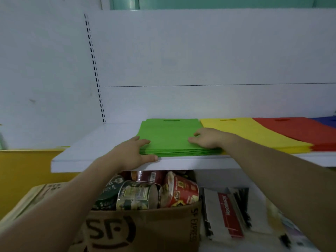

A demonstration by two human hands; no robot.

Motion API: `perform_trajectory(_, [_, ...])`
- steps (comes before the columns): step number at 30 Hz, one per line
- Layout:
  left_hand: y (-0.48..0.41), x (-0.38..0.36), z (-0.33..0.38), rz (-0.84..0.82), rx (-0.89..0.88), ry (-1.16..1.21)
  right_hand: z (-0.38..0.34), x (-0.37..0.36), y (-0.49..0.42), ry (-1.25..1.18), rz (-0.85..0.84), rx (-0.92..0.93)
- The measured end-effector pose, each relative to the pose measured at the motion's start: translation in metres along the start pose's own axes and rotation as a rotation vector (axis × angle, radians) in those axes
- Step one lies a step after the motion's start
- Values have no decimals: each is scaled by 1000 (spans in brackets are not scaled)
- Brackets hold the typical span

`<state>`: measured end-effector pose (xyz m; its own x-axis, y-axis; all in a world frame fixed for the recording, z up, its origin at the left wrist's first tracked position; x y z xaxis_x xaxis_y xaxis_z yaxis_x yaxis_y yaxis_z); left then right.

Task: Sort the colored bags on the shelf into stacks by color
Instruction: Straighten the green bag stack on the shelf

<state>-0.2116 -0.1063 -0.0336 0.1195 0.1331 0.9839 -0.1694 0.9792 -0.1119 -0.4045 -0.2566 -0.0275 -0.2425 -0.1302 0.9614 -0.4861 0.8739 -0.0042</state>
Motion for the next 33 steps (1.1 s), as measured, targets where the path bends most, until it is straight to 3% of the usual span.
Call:
perform_trajectory(9, [-4,5,-13,118,-11,94,-5,3,-18,67,21,-40])
perform_trajectory(33, [-8,6,-22,83,-13,149,-6,0,-27,16,56,-82])
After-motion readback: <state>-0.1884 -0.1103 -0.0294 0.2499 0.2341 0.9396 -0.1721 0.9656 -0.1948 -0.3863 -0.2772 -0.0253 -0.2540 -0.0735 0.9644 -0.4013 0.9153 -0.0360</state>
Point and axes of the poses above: each hand's wrist, its own y-axis away from the middle knuckle, its own x-axis out of the back of the hand, z = x × y, the point moved 8 cm from there along -y, towards the middle knuckle, and after that the axes turned 7 degrees about -y, right-handed, at the moved point
